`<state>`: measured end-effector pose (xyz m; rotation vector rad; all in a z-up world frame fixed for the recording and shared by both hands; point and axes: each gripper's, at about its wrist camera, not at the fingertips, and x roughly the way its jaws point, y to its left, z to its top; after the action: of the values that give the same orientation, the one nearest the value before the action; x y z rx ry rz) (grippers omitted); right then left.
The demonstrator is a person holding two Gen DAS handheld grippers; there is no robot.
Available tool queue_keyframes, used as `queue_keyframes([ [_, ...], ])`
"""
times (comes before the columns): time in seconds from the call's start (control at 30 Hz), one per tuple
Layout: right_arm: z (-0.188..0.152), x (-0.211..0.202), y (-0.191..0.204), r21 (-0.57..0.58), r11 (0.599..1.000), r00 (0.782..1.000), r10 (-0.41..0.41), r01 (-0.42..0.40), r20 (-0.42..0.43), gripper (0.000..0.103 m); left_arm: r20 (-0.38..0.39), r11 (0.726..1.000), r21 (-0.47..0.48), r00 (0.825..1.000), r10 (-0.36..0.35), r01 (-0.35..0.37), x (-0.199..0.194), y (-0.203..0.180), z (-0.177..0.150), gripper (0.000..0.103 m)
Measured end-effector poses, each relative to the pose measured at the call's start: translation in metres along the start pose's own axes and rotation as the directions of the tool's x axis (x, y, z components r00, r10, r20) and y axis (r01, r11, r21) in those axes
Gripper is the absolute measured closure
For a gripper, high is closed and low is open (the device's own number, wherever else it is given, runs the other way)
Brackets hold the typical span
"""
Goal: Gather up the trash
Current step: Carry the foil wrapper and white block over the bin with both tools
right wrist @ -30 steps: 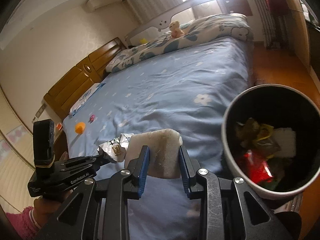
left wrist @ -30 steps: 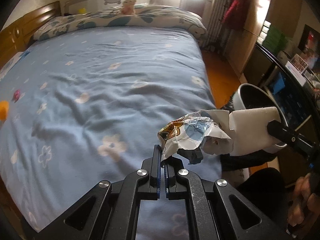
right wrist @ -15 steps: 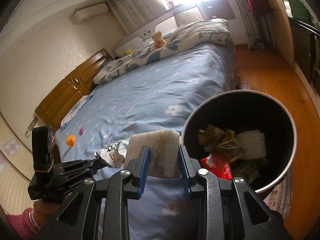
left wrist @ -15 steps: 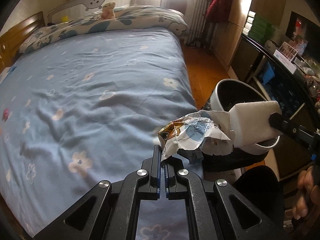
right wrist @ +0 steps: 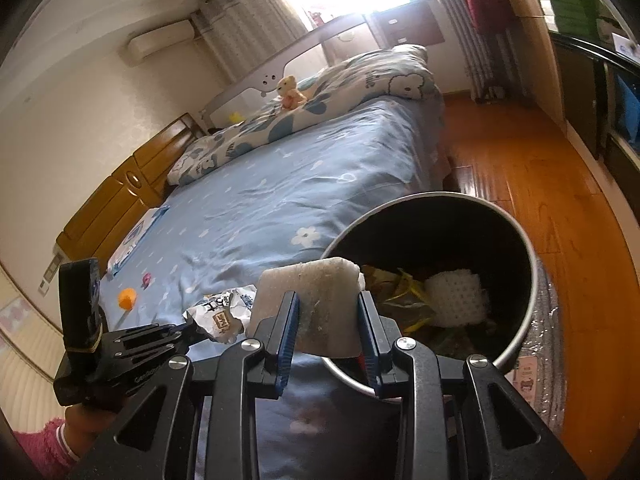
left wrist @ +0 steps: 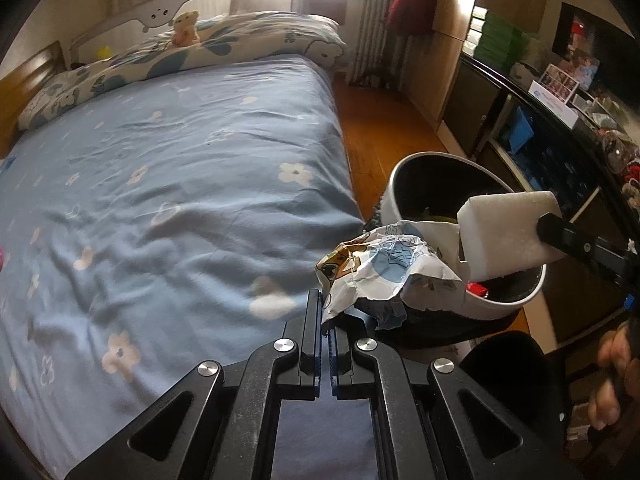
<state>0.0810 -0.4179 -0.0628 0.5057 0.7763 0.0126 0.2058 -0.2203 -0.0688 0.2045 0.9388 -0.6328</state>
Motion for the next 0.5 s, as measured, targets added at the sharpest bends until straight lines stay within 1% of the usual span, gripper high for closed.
queue_keyframes([
  [0.5,0.003,-0.012,-0.032,0.043,0.998,0.998,-0.055,0.055,0.004,0.073,-0.016,0.998,0.058,1.0,-0.016,0.017,0.02,-0.03,0.017,0.102],
])
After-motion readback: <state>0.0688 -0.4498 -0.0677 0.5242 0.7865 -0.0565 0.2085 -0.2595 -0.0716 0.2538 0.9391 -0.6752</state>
